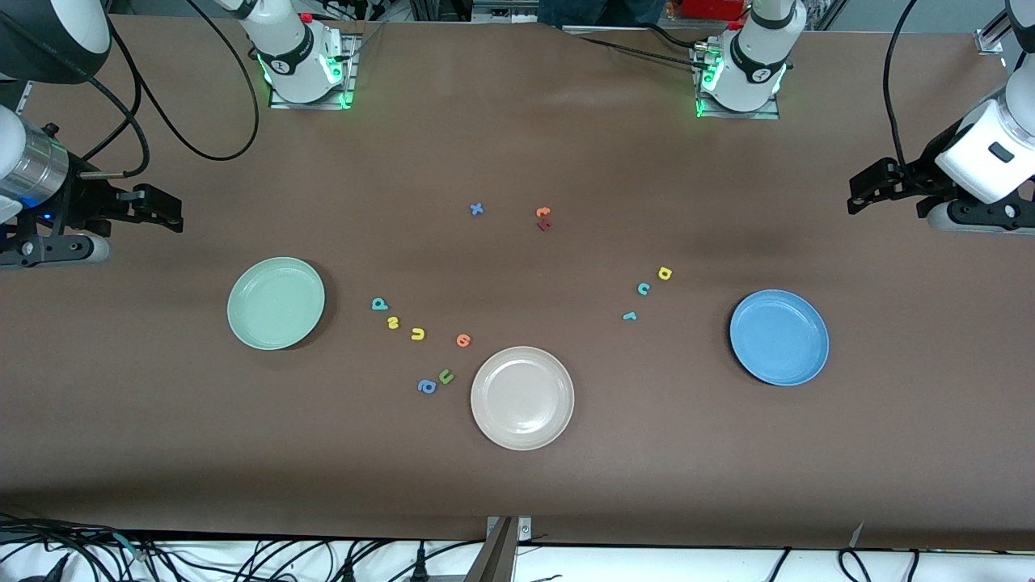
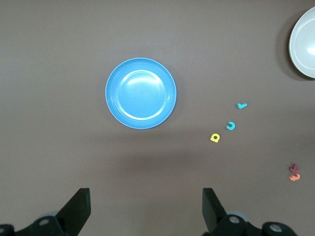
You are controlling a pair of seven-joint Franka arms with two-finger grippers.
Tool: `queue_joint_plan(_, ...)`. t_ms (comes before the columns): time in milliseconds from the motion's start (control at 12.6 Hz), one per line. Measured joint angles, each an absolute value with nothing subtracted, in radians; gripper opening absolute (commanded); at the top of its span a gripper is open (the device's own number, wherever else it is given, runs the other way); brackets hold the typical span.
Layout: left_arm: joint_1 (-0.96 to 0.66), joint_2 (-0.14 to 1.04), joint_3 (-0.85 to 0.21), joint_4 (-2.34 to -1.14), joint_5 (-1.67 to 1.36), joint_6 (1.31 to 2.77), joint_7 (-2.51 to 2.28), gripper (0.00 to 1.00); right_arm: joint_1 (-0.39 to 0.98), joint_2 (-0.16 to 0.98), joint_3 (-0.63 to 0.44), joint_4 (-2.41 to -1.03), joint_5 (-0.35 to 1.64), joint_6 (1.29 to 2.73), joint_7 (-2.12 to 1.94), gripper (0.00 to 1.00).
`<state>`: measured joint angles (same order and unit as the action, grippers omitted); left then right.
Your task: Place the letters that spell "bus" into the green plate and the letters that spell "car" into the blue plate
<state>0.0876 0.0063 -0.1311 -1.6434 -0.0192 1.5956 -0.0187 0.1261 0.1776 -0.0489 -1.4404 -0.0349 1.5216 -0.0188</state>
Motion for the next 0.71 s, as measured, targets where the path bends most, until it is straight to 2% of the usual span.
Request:
queue_joint_plan(397, 0.087, 0.016, -0.133, -1.644, -0.019, 1.59, -0.018, 1.0, 0.126, 0.178, -0.049, -1.44, -0.035, 1.522, -0.019, 1.0)
queue_joint_plan(715, 0.058, 0.12, -0.167, -1.648, -0.02, 1.63, -0.015, 1.0, 0.126, 0.178, -0.049, -1.44, -0.035, 1.522, -0.019, 1.0)
